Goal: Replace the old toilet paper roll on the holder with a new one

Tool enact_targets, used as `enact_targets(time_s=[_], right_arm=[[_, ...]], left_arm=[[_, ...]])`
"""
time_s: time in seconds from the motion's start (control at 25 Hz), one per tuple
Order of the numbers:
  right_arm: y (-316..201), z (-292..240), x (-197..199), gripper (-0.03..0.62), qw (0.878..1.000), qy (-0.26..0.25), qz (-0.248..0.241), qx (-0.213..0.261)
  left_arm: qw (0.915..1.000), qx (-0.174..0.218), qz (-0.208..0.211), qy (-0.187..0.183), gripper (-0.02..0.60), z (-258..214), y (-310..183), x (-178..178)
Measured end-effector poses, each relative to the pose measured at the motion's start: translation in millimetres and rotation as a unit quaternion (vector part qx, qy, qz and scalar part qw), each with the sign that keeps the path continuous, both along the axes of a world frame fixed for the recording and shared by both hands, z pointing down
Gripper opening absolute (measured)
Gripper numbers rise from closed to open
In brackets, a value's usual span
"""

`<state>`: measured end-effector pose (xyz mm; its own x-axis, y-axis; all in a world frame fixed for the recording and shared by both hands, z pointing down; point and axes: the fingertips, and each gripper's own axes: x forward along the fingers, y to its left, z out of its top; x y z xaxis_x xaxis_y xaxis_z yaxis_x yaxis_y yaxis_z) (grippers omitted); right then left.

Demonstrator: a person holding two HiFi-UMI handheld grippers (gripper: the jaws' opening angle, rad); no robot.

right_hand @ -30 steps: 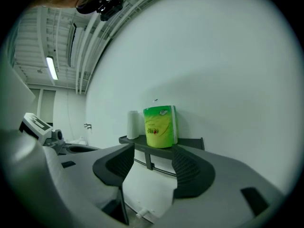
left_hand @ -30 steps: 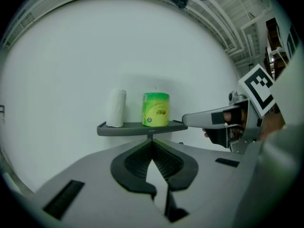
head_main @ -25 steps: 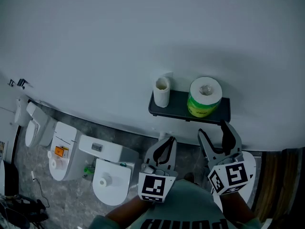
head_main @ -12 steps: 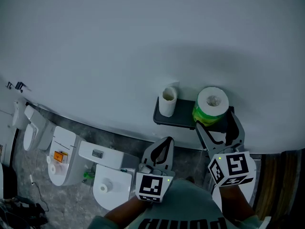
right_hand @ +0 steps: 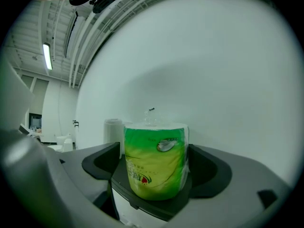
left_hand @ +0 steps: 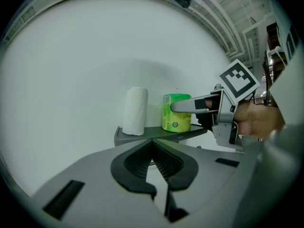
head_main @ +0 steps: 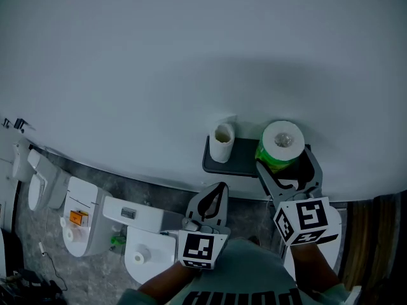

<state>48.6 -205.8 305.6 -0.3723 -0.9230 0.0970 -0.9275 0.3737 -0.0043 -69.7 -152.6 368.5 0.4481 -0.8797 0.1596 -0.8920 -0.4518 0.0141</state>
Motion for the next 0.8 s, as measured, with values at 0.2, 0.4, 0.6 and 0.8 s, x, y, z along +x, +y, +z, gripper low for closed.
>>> enact_targets(time_s=[0.2, 0.4, 0.6, 0.8], right_arm=[[-8.3, -2.1, -1.6, 0.431, 1.000, 0.000, 0.010, 0.003], [-15.9, -4.1, -0.6, 0.431, 1.000, 0.007, 0.020, 0.004], [-18.2, -6.8, -4.1, 0.431, 1.000, 0.012, 0.023, 0.010], [-18.8, -7.1, -3.8, 0.430, 0.999, 0.009, 0.030, 0.017]], left_arm=[[1.0000, -0.006, 0.006, -0.003, 0.005, 1.4, -4.2, -4.1], [0.9999, -0.005, 0.009, -0.002, 0.005, 0.4, -7.3, -6.1], [1.0000, -0.001, 0.005, 0.005, 0.005, -1.6, -8.5, -9.4], [0.9999, -0.008, 0.007, 0.002, 0.005, 1.3, -8.1, -10.2]])
